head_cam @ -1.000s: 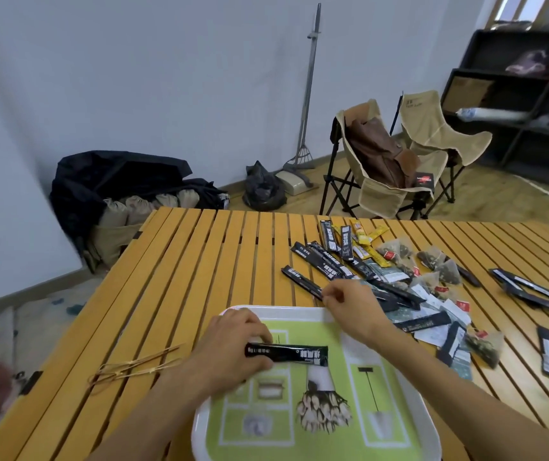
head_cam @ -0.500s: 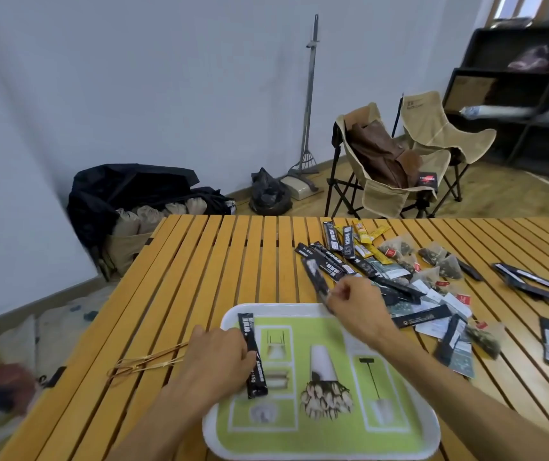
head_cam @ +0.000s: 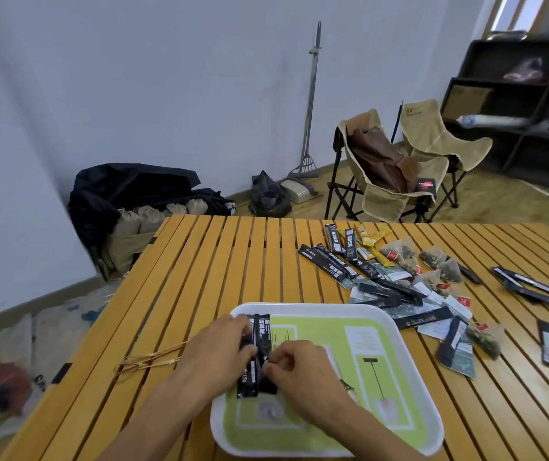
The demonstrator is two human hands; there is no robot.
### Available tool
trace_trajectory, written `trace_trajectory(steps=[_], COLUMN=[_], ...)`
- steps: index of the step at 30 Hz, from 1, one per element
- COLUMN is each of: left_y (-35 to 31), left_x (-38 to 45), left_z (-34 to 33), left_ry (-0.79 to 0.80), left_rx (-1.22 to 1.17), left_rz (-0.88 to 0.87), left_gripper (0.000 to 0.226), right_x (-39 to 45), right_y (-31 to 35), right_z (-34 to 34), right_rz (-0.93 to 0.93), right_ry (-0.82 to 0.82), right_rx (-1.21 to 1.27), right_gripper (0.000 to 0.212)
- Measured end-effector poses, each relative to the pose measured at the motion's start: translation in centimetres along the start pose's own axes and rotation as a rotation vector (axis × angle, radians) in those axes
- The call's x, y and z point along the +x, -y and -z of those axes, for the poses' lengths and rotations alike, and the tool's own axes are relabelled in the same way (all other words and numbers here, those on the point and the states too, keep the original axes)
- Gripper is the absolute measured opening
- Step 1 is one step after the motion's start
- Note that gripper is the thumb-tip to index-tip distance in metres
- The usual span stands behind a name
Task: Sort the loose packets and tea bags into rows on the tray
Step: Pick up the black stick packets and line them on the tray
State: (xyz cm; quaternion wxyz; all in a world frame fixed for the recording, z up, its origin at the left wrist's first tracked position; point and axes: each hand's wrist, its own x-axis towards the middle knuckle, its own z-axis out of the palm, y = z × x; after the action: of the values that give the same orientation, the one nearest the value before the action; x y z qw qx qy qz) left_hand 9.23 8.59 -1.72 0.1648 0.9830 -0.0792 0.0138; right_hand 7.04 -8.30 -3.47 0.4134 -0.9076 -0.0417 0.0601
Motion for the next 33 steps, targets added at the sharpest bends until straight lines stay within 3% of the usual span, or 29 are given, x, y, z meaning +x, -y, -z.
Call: trace_trajectory(steps=[4, 11, 18, 21, 25, 33], left_y=[0.4, 1.2, 1.4, 1.3, 1.2, 0.1], left_x=[0.9, 1.6, 1.6, 1.6, 1.5, 1.2], left_z=[-0.5, -1.0, -1.6, -1.7, -1.6, -0.9], left_ry=[0.132, 0.233, 0.147, 0.132, 0.133, 0.163], left_rx=[0.004, 0.11, 0.067, 0.066, 0.062, 0.072], left_rz=[-0.141, -0.195, -0.189, -0.186, -0.182, -0.159], left_gripper=[0.046, 0.04, 0.047, 0.048, 0.049, 0.045], right_x=[2.3, 12.8, 17.5, 17.5, 13.3, -0.8], right_y=[-0.8, -4.3, -6.2, -5.8, -3.9, -2.2], right_z=[3.3, 8.8, 8.8, 8.9, 9.5, 3.5], right_rz=[0.013, -0.122, -0.19, -0.199, -0.196, -0.336], right_ry=[-0.131, -0.318, -0.342, -0.36, -0.378, 0.048], right_rx=[-0.014, -0.216, -0.496, -0.381, 0.015, 0.336], right_gripper=[0.021, 0.024, 0.01, 0.006, 0.015, 0.013])
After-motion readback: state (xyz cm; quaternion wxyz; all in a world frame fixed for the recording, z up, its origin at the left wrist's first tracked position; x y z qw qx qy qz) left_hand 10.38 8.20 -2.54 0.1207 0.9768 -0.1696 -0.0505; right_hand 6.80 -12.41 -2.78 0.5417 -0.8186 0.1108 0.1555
